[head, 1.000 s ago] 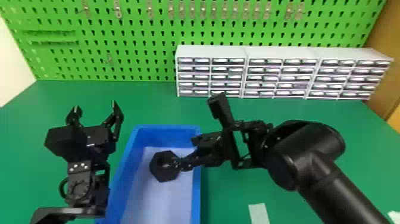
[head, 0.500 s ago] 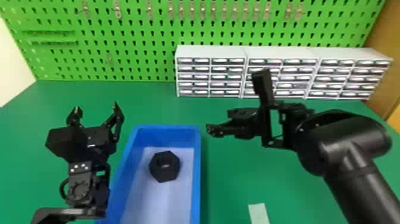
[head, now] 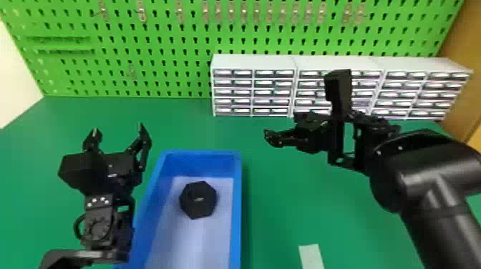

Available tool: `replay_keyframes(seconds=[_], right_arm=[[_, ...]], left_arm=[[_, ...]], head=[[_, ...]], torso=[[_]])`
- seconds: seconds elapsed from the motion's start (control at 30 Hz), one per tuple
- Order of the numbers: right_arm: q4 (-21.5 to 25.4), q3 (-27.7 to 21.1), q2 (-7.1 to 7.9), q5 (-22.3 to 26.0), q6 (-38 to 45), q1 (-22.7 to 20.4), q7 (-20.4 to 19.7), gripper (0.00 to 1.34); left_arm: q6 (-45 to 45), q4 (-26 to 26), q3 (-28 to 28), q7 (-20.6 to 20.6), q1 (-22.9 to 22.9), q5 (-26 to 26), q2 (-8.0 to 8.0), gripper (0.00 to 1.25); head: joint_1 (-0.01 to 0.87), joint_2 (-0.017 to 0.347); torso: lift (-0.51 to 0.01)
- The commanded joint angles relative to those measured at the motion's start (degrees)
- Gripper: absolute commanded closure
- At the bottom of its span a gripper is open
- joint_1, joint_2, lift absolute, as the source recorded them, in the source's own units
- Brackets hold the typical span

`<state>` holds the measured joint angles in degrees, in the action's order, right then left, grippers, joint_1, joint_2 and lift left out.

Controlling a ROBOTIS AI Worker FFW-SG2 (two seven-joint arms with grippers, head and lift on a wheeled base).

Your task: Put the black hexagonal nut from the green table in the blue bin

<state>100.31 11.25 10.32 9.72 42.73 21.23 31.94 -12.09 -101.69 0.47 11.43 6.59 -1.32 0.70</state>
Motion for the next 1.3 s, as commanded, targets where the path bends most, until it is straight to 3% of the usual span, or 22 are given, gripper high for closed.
replay_keyframes(seconds=[0.0, 0.47, 0.73, 0.87, 1.17, 1.27], right_arm=[[0.42, -0.88, -0.30, 2.68, -2.83, -1.37, -2.93, 0.08], [1.30, -4.04, -1.97, 6.90, -13.46, -6.64, -14.80, 0.09], [2.09, -6.41, -3.29, 4.79, -17.94, -9.80, -20.25, 0.09], [2.26, -6.50, -3.37, 1.71, -20.49, -11.39, -22.97, 0.09], [2.26, -6.50, -3.55, 0.22, -29.19, -16.48, -32.73, 0.10], [2.00, -6.68, -3.46, -0.05, -31.39, -17.80, -34.31, 0.10]], left_arm=[[0.05, 0.00, -0.03, 0.00, 0.00, 0.00, 0.00, 0.37], [0.31, 0.00, -0.21, 0.00, 0.09, 0.09, 0.00, 0.37], [0.48, 0.00, -0.39, 0.00, 0.18, 0.09, 0.00, 0.37], [0.66, 0.00, -0.39, 0.00, 0.18, 0.00, 0.00, 0.37], [1.01, 0.09, -0.65, 0.00, 0.26, -0.09, 0.00, 0.37], [1.01, 0.18, -0.82, 0.00, 0.26, -0.09, 0.00, 0.37]], head=[[0.657, 0.057], [0.657, 0.057], [0.657, 0.057], [0.657, 0.057], [0.657, 0.057], [0.657, 0.057]], torso=[[-0.095], [-0.095], [-0.095], [-0.095], [-0.095], [-0.095]])
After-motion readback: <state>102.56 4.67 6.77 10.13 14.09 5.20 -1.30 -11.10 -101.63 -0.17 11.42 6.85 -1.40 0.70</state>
